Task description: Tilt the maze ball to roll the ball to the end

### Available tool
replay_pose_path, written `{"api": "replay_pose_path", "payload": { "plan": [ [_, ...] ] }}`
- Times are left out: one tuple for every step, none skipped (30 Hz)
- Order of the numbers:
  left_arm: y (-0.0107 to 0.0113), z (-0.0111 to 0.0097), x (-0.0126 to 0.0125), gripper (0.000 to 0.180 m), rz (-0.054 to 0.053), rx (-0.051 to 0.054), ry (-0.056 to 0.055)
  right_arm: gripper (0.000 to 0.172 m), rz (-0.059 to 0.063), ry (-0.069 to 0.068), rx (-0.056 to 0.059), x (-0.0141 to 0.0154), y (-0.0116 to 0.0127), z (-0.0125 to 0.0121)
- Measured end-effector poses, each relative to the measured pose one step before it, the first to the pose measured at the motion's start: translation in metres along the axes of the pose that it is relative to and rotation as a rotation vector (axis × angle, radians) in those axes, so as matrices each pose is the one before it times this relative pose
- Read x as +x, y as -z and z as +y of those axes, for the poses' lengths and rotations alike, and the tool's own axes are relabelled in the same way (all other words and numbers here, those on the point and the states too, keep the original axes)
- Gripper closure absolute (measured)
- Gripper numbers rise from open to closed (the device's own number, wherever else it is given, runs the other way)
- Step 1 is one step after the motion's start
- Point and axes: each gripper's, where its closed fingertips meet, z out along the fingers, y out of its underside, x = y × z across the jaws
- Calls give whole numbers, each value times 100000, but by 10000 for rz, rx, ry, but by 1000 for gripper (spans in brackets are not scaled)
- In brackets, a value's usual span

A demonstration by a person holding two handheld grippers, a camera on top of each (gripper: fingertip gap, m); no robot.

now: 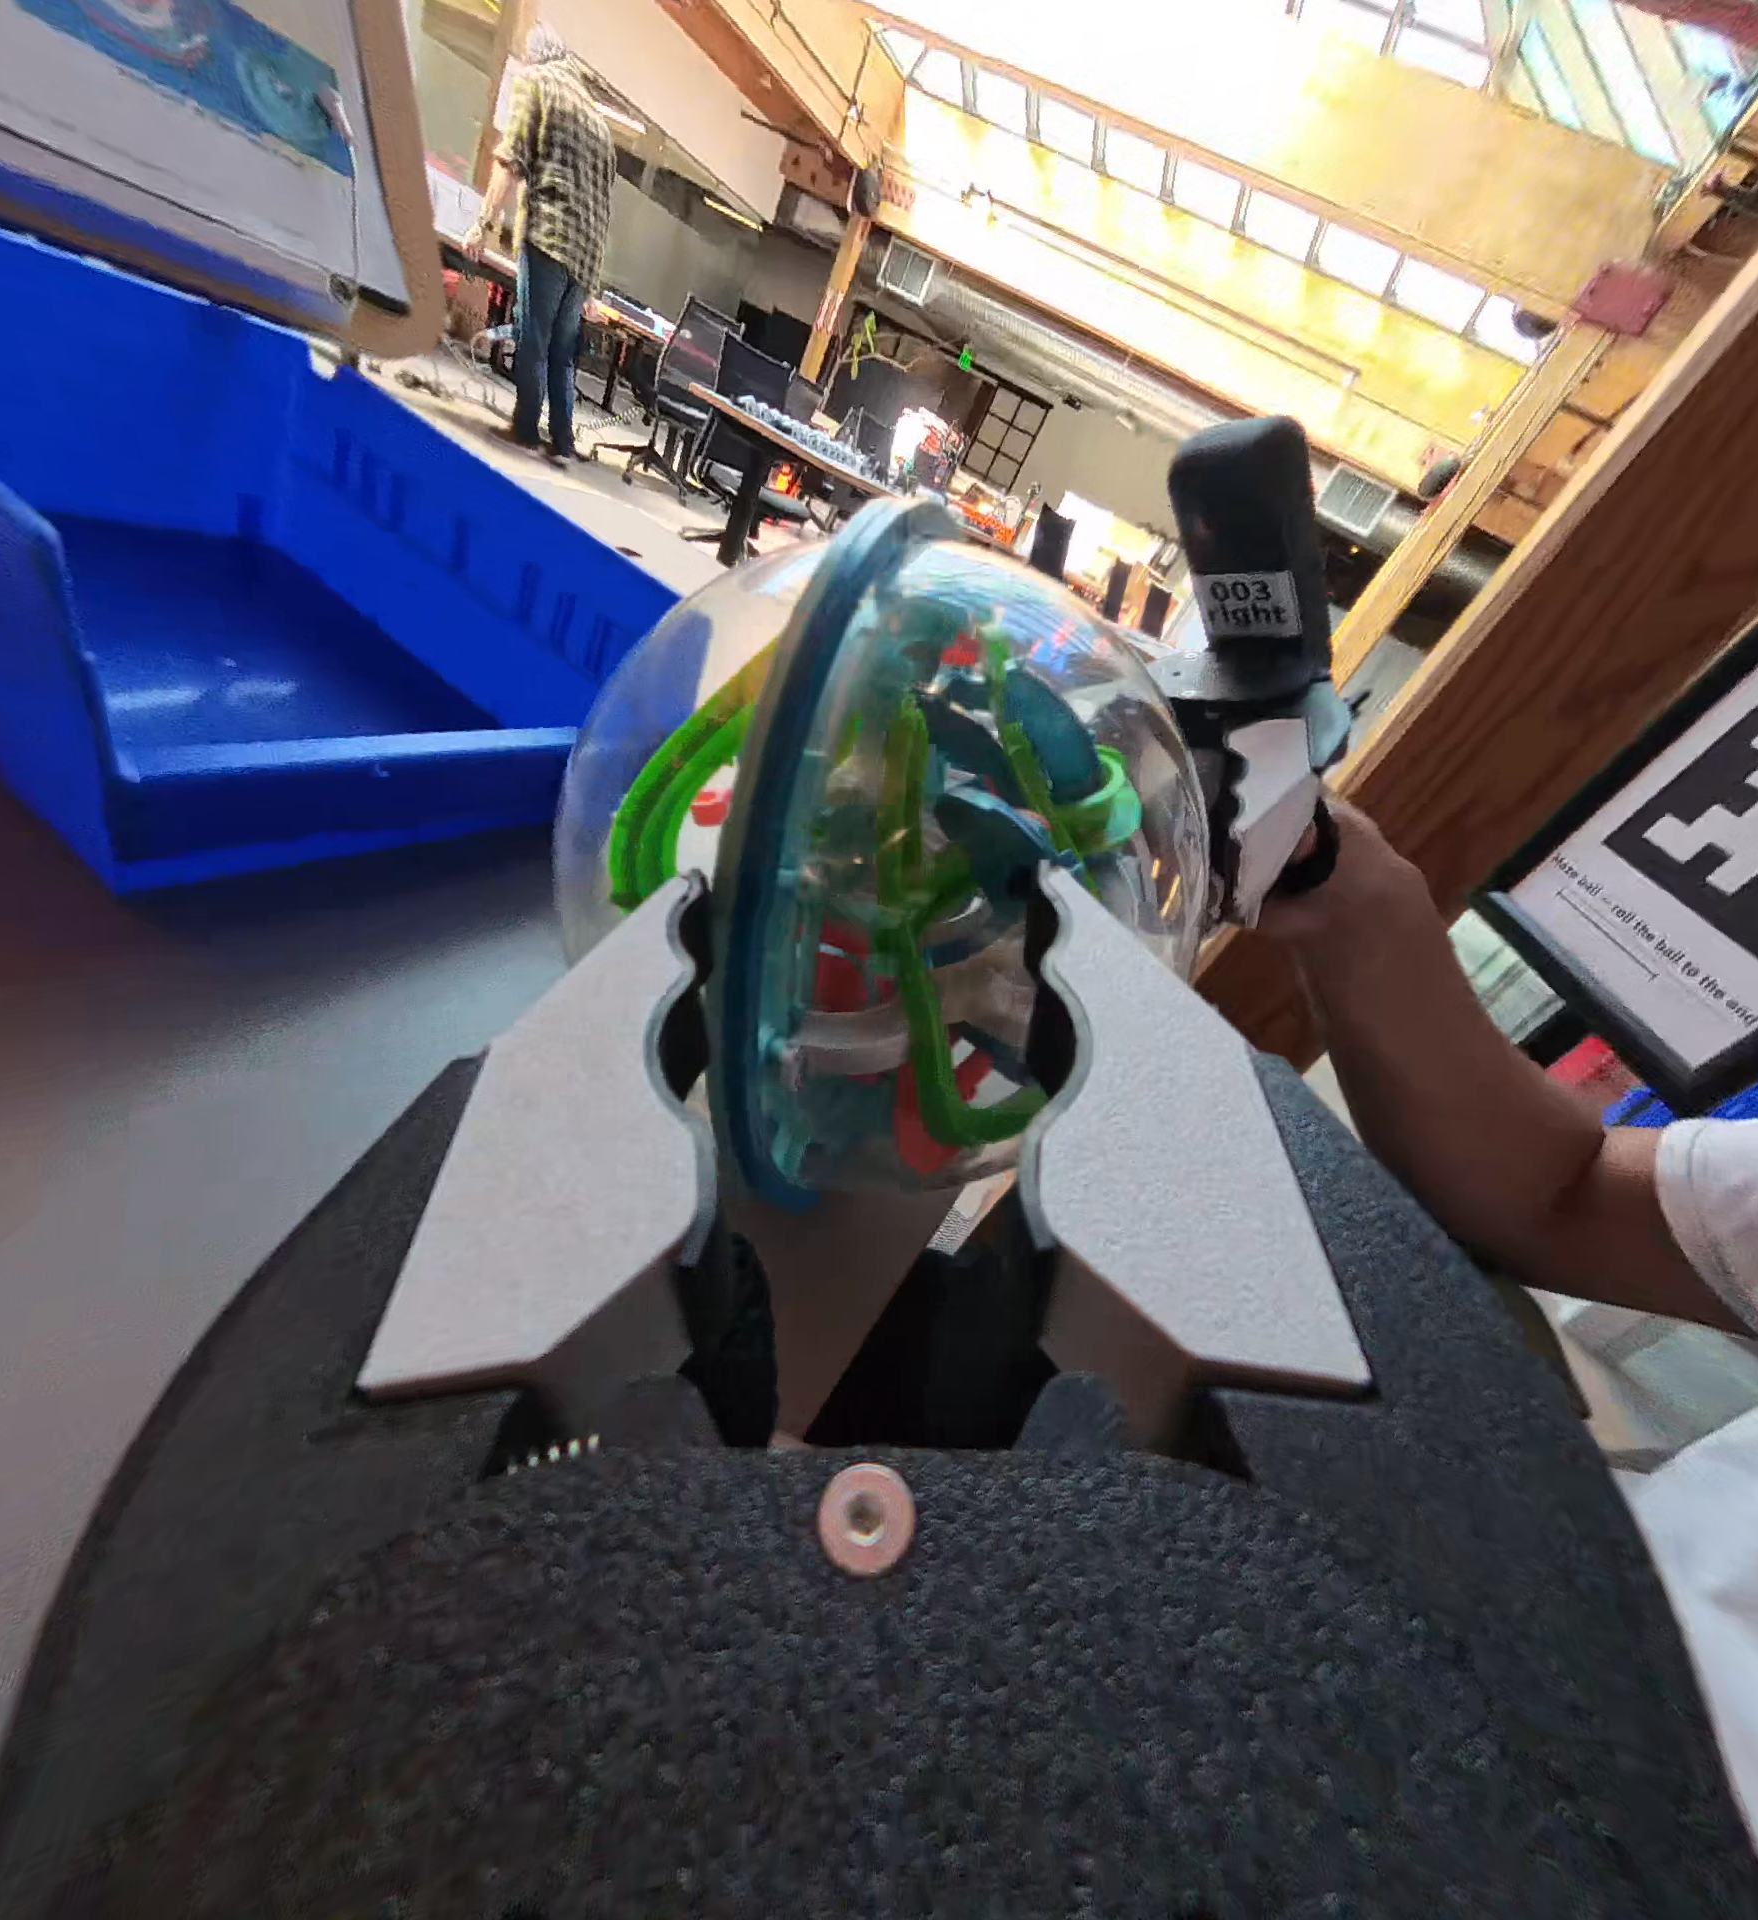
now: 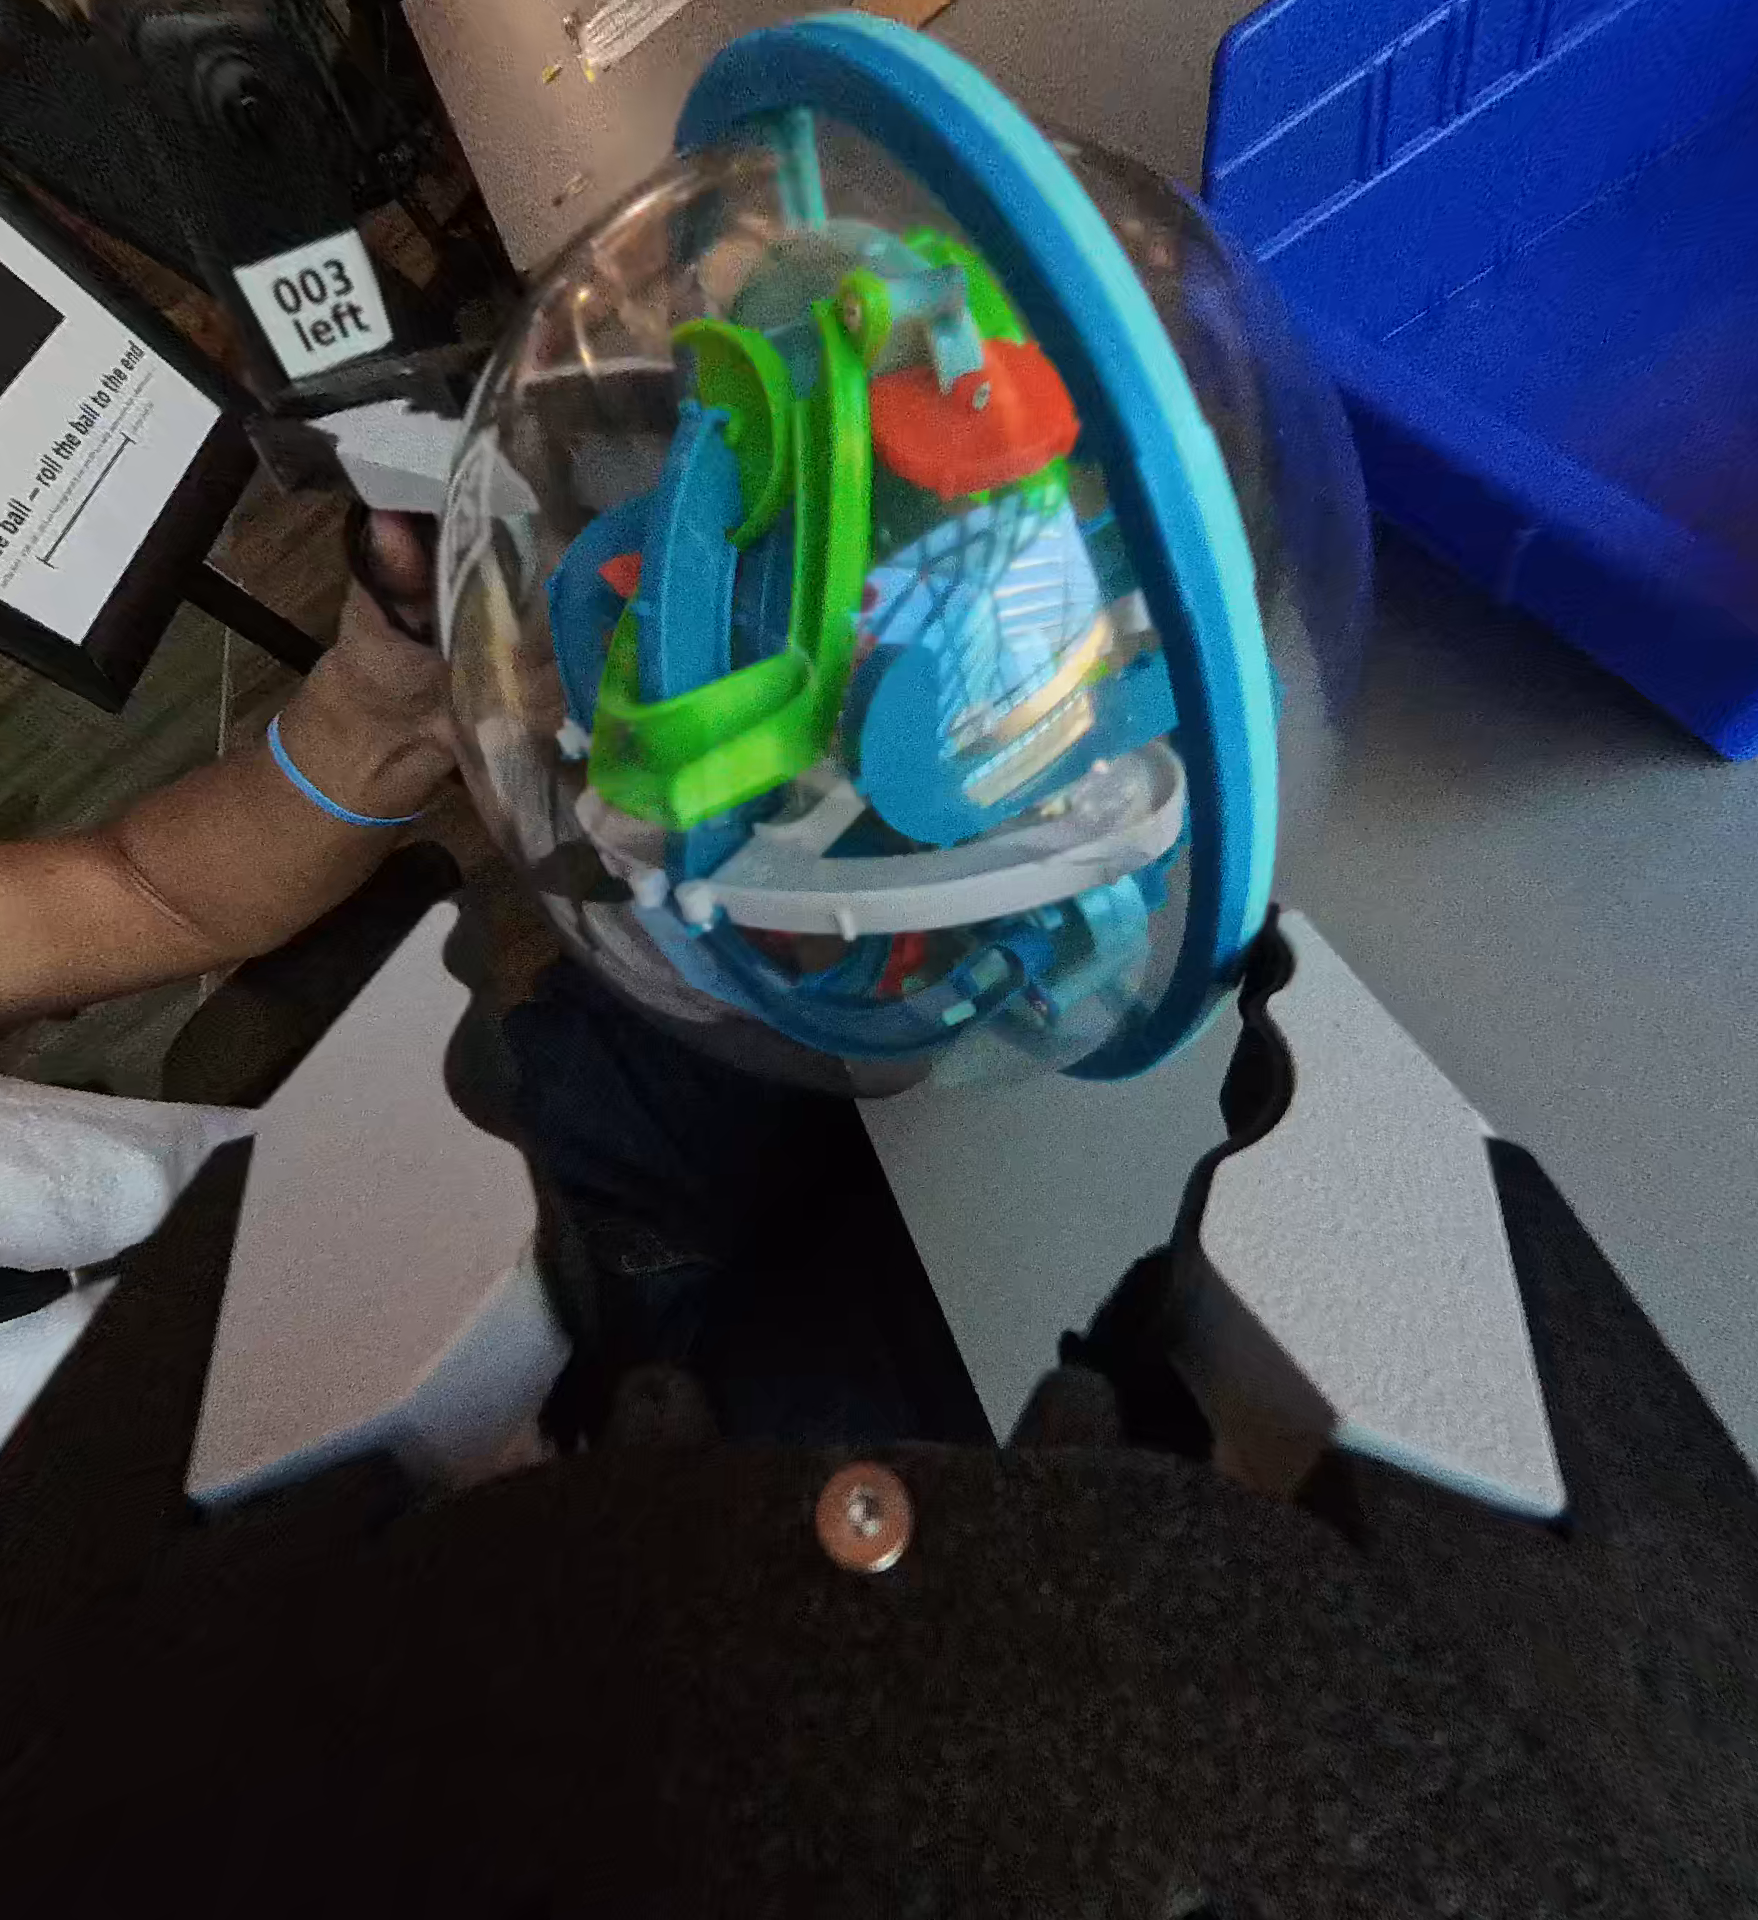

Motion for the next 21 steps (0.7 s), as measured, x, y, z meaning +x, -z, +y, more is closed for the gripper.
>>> {"api": "replay_pose_path", "payload": {
  "plan": [
    [93,-45,-456,117,60,-50,318,36,-59,-8,-132,12,-216,207],
    [97,-155,-226,117,64,45,180,45,111,84,100,386,-132,-89],
    [14,7,-87,116,43,-35,-16,48,-36,-64,184,256,-87,-149],
    [-20,116,-53,113,13,-107,-130,48,-118,-178,182,114,-98,-187],
    [-58,205,0,104,61,-167,-135,49,-74,-94,210,152,-14,-246],
    [-148,420,-6,88,84,-286,-89,49,-87,-138,169,148,21,-192],
    [-187,592,36,75,136,-316,-144,51,-90,-130,179,158,57,-222],
    [-198,703,-53,69,67,-303,-217,51,-107,-56,204,201,88,-228],
    [-234,682,-191,64,-68,-231,-227,53,-151,-61,202,192,102,-186],
    [-299,585,-106,61,-56,-167,-190,54,-202,-110,231,168,111,-153],
    [-346,439,-40,61,-39,-126,-98,57,-240,-15,255,126,106,-132],
    [-334,246,-152,60,-111,-79,-17,56,-311,100,257,-29,73,-95],
    [-206,37,-239,60,-141,-7,-2,53,-346,133,164,-166,61,-44],
    [-69,-150,-179,62,-34,71,59,52,-254,319,49,-25,92,60],
    [15,-224,-114,65,106,92,184,45,-108,617,245,230,105,-215],
    [57,-297,-158,68,122,115,249,33,247,660,478,782,129,-480],
    [65,-392,-183,73,119,131,201,24,369,427,244,1055,-28,-291],
    [-4,-439,-95,79,137,91,64,22,-73,248,-117,328,-312,124],
    [-65,-468,60,89,170,20,-33,20,-388,91,-284,-252,-563,350],
    [-87,-567,209,106,109,41,-108,17,-349,-154,-302,-250,-729,454],
    [-62,-695,244,110,-83,113,-245,15,-19,-216,-290,242,-403,406]
  ]
}}
